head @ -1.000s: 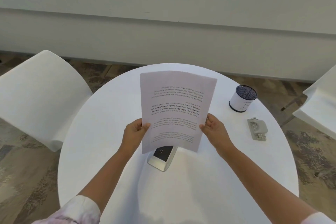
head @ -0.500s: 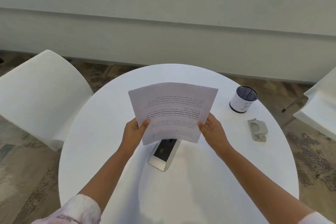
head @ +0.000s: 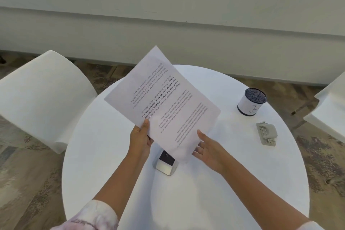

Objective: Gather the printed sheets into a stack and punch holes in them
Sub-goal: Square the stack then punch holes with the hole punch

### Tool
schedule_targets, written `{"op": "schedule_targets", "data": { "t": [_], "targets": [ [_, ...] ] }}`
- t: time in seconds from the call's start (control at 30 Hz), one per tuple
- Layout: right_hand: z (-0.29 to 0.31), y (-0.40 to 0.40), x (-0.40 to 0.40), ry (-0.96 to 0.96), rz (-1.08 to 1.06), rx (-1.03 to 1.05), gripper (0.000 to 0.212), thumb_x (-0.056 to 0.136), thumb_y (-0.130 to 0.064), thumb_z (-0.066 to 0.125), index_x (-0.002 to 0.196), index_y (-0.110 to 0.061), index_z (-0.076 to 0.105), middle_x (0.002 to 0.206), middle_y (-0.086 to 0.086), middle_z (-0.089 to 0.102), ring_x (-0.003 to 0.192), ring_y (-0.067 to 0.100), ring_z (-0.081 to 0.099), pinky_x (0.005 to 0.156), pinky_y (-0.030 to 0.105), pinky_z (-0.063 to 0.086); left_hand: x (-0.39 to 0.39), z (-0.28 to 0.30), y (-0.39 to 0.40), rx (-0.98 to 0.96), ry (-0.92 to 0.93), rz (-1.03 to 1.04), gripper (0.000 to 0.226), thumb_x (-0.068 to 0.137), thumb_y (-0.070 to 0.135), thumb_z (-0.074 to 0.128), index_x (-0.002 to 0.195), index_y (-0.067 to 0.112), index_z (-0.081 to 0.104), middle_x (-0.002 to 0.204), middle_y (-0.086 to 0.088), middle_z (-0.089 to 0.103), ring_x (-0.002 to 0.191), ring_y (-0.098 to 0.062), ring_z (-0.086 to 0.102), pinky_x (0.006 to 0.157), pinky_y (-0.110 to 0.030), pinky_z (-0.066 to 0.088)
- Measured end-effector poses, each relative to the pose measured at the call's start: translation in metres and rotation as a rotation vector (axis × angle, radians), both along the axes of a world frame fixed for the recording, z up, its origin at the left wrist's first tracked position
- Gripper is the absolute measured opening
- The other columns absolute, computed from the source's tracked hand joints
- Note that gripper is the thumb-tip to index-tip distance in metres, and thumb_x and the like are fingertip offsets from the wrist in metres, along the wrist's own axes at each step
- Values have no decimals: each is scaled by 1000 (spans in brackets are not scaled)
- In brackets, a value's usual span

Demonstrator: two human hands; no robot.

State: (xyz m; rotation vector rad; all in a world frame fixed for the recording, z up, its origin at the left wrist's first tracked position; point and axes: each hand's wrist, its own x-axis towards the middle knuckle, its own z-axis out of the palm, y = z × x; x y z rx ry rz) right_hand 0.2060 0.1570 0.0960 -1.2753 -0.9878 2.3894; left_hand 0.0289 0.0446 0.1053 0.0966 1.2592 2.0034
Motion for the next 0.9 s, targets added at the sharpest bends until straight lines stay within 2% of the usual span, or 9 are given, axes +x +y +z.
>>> {"op": "schedule_targets", "data": {
  "t": [0.07, 0.13, 0.23, 0.37, 0.47, 0.57, 0.67, 0.77, 0.9],
  "targets": [
    [-1, 1, -6, 101, -119, 28, 38, 93, -18, 52, 131, -13, 47, 126, 10, 61, 114, 27, 59, 93, 40, 51, 3, -3, 1, 20, -62, -31, 21, 95, 12, 46, 110, 20, 58, 91, 8, 73, 84, -5, 70, 64, -23, 57],
    [0, 5, -9, 131, -197, 119, 37, 93, -5, 48, 130, -11, 48, 128, 11, 60, 115, 28, 58, 94, 41, 50, 4, -3, -2, 61, -108, -107, 23, 91, 10, 50, 111, 19, 59, 92, 5, 74, 85, -8, 70, 69, -26, 58],
    [5, 16, -5, 28, -209, 298, 29, 92, 1, 47, 114, -14, 57, 124, 12, 61, 110, 28, 59, 98, 45, 47, -9, 0, -8, 98, -128, -180, 46, 71, 11, 66, 115, 22, 58, 97, 2, 74, 89, -11, 70, 74, -32, 58],
    [10, 29, 12, -40, -129, 566, 27, 90, -2, 51, 100, -24, 62, 109, 5, 67, 105, 28, 63, 96, 50, 48, -39, 2, -21, 113, -90, -114, 32, 88, 5, 52, 114, 21, 60, 110, -1, 70, 99, -17, 67, 73, -35, 59],
    [11, 39, 26, -55, -118, 635, 24, 90, -4, 54, 99, -23, 63, 109, 6, 68, 107, 31, 62, 97, 52, 47, -62, 6, -31, 56, 20, -170, 27, 91, 18, 49, 115, 20, 62, 116, -3, 67, 102, -19, 65, 78, -38, 58],
    [14, 40, 34, -23, -87, 669, 22, 90, -6, 54, 100, -22, 64, 107, 1, 69, 105, 27, 63, 95, 45, 49, -76, 11, -36, -133, 207, -338, 38, 87, 32, 51, 123, 21, 58, 120, -4, 65, 104, -26, 64, 77, -41, 57],
    [14, 36, 35, -8, -57, 705, 23, 90, -5, 54, 101, -22, 64, 107, -2, 69, 100, 17, 66, 89, 34, 51, -75, 9, -32, -216, 295, -373, 27, 89, 23, 53, 115, 18, 62, 115, -4, 66, 101, -26, 63, 80, -36, 54],
    [13, 30, 30, -20, -13, 739, 25, 90, -6, 54, 103, -25, 63, 105, -6, 69, 91, 4, 67, 78, 20, 54, -69, 5, -27, -217, 302, -321, 18, 88, 8, 56, 102, 16, 64, 95, 2, 74, 96, -24, 63, 84, -36, 52],
    [9, 24, 26, -53, 24, 776, 24, 91, -9, 53, 100, -30, 62, 102, -7, 69, 93, 10, 66, 77, 21, 56, -60, 0, -26, -230, 349, -302, 24, 72, 17, 67, 96, 19, 67, 86, 6, 75, 92, -23, 64, 88, -39, 50]
  ]
}}
